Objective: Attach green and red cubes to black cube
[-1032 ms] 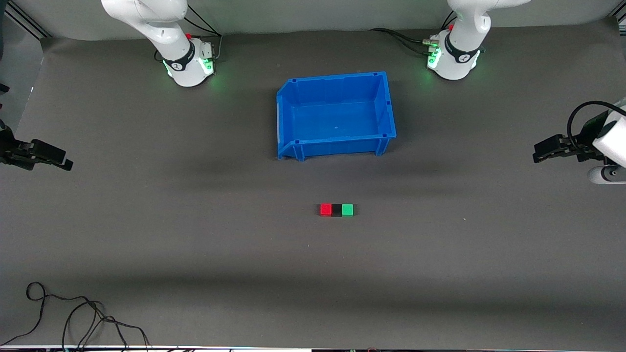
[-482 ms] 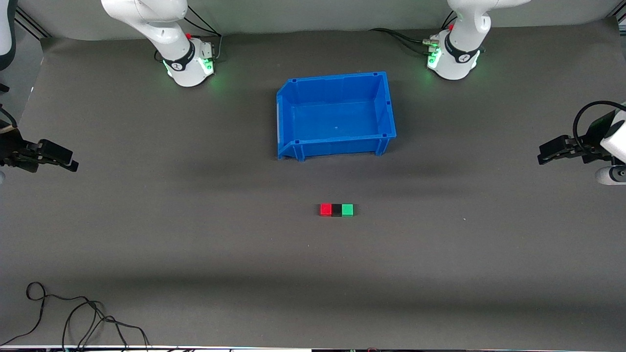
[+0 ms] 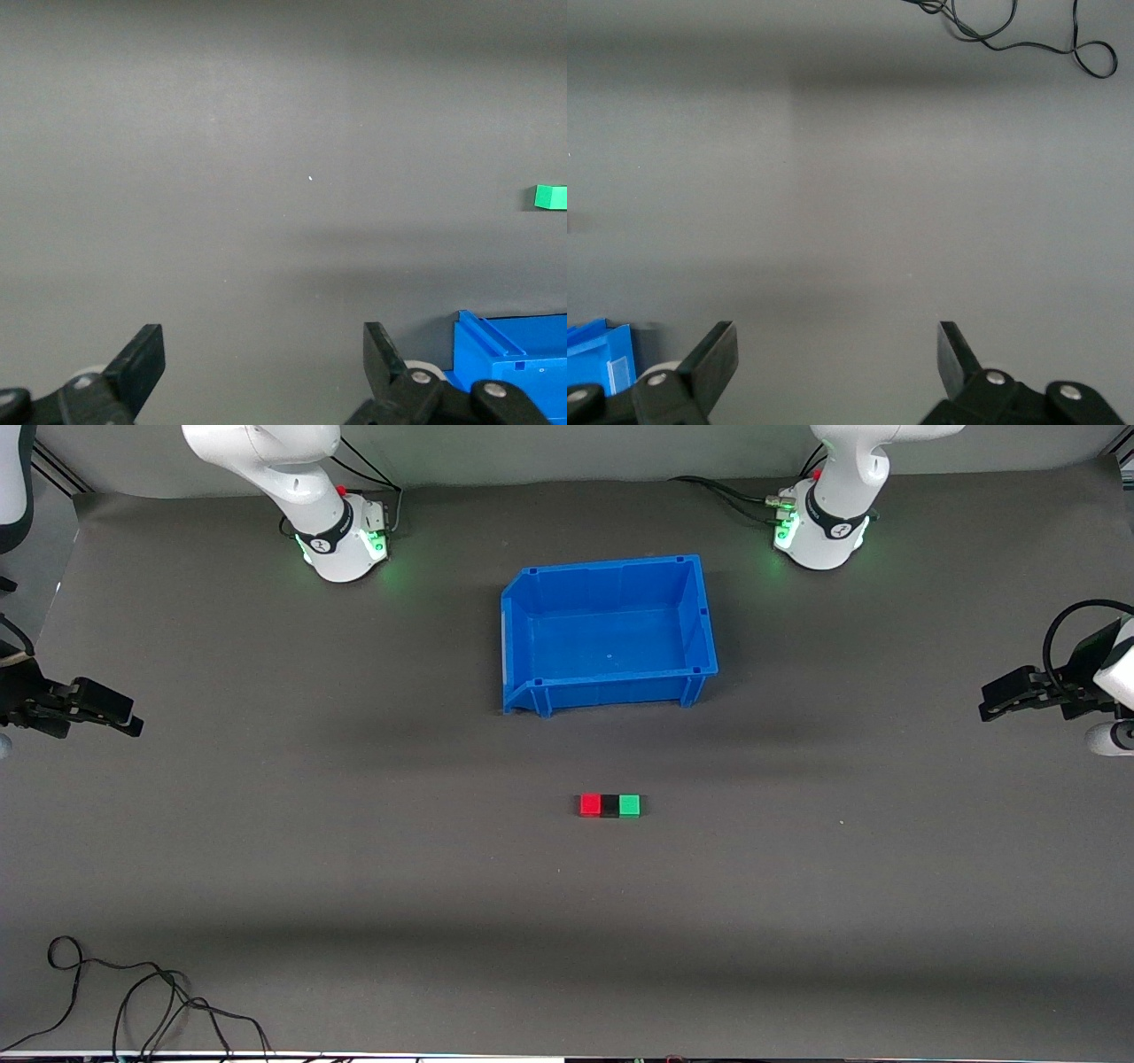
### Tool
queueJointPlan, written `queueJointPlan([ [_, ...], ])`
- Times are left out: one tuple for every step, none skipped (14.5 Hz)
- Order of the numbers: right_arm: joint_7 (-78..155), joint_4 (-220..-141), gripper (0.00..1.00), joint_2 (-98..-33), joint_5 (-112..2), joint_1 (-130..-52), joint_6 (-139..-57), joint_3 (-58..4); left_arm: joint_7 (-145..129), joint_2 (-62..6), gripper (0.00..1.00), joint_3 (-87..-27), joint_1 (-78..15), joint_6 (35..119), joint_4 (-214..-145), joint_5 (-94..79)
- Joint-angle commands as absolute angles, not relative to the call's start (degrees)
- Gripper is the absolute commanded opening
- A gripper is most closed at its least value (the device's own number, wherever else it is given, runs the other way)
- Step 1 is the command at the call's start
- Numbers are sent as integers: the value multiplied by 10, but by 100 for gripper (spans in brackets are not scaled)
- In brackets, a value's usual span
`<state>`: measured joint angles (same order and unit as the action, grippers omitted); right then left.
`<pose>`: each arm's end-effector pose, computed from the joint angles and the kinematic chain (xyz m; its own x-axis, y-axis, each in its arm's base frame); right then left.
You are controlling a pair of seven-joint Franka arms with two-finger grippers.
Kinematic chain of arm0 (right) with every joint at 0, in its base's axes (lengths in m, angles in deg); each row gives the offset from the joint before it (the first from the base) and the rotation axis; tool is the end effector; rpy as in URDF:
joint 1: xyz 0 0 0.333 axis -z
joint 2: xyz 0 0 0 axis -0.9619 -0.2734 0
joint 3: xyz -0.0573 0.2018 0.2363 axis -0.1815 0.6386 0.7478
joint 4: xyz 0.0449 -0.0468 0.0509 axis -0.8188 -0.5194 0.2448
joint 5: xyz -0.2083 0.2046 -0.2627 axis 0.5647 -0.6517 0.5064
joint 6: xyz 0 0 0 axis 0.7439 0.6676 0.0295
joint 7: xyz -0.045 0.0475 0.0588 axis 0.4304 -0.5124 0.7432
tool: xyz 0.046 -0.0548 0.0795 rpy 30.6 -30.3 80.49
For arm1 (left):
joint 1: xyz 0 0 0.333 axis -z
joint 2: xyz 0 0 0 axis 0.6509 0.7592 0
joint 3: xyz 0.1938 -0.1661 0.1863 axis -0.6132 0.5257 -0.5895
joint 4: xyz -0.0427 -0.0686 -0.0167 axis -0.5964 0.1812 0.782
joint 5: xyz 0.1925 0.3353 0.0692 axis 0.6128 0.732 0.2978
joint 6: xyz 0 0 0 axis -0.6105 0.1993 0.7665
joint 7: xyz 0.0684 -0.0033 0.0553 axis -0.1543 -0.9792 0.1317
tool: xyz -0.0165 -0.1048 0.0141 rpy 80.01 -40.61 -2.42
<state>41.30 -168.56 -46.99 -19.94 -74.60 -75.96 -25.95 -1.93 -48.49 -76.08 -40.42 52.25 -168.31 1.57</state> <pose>0.5882 -0.0348 0.6046 0.9992 -0.0282 0.0280 -0.0277 -0.9995 -0.0178 0.5849 0.0039 0.5909 0.9996 0.0113 -0.0275 0.0113 -0.9999 -0.0007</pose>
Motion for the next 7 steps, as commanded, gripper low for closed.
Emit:
queueJointPlan([
  [401, -1698, 100, -456, -192, -755, -758, -271, -12, -494, 100, -773, -389, 511, -1682, 19],
  [402, -1696, 100, -456, -192, -755, -751, -270, -11, -494, 100, -774, -390, 511, -1682, 19],
  [402, -1696, 100, -456, -192, -755, -747, -269, -11, -494, 100, -772, -395, 512, -1682, 19],
  [404, -1695, 100, -456, -193, -756, -747, -270, -11, -493, 100, -772, -393, 512, -1682, 18],
  [404, -1695, 100, -457, -193, -756, -747, -269, -11, -492, 100, -772, -394, 516, -1682, 18],
  [404, -1695, 100, -457, -193, -756, -748, -269, -11, -491, 100, -771, -393, 519, -1680, 18],
  [403, -1695, 100, -457, -193, -755, -749, -269, -11, -490, 100, -772, -394, 520, -1680, 19],
])
